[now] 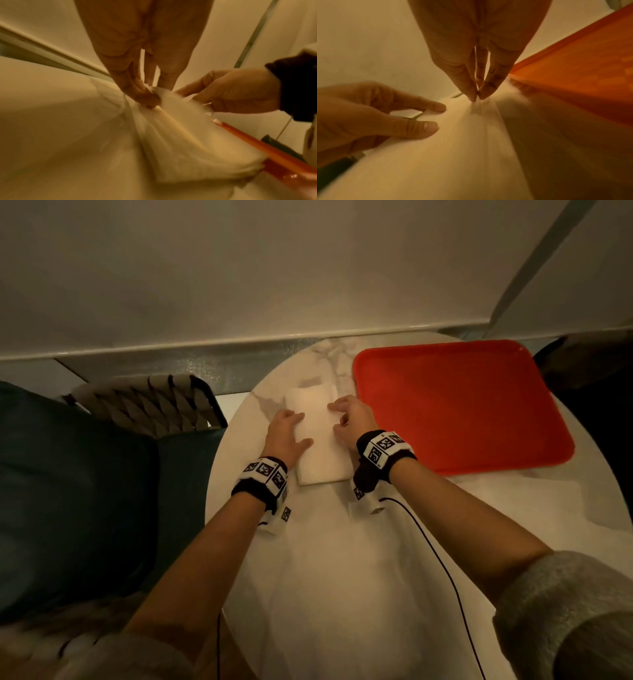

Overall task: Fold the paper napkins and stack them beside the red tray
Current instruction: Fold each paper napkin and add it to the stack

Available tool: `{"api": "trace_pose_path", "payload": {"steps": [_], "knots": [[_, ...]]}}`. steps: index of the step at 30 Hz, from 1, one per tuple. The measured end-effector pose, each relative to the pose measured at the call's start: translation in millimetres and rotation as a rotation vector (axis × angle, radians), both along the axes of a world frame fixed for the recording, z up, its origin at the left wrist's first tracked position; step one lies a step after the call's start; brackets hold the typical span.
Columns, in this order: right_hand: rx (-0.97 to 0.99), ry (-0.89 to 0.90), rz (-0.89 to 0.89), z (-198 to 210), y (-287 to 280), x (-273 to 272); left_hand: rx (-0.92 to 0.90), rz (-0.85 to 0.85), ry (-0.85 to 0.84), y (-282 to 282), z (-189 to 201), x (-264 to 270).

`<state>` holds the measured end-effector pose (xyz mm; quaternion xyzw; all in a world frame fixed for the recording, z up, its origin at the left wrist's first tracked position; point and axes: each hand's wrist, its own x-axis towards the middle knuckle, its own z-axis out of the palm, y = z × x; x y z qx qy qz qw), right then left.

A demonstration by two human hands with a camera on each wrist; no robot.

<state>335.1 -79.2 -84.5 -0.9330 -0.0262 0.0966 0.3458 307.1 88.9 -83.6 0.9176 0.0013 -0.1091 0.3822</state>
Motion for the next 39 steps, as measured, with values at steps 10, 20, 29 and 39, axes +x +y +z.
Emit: {"api": "trace_pose_path", "payload": {"steps": [10, 20, 29, 39], "knots": [[-0.135, 0.161, 0.119, 5, -12, -24, 0.488, -0.078, 0.103, -13, 2, -22], [-0.019, 0.125, -0.074, 37, -121, -138, 0.327, -0.210, -0.005, -102, 24, -147], [-0.169, 0.127, -0.208, 18, -217, -265, 0.259, -0.373, -0.046, -179, -1, -244], [-0.271, 0.259, -0.187, 2, -261, -324, 0.485, -0.450, 0.003, -216, -16, -284]]}}
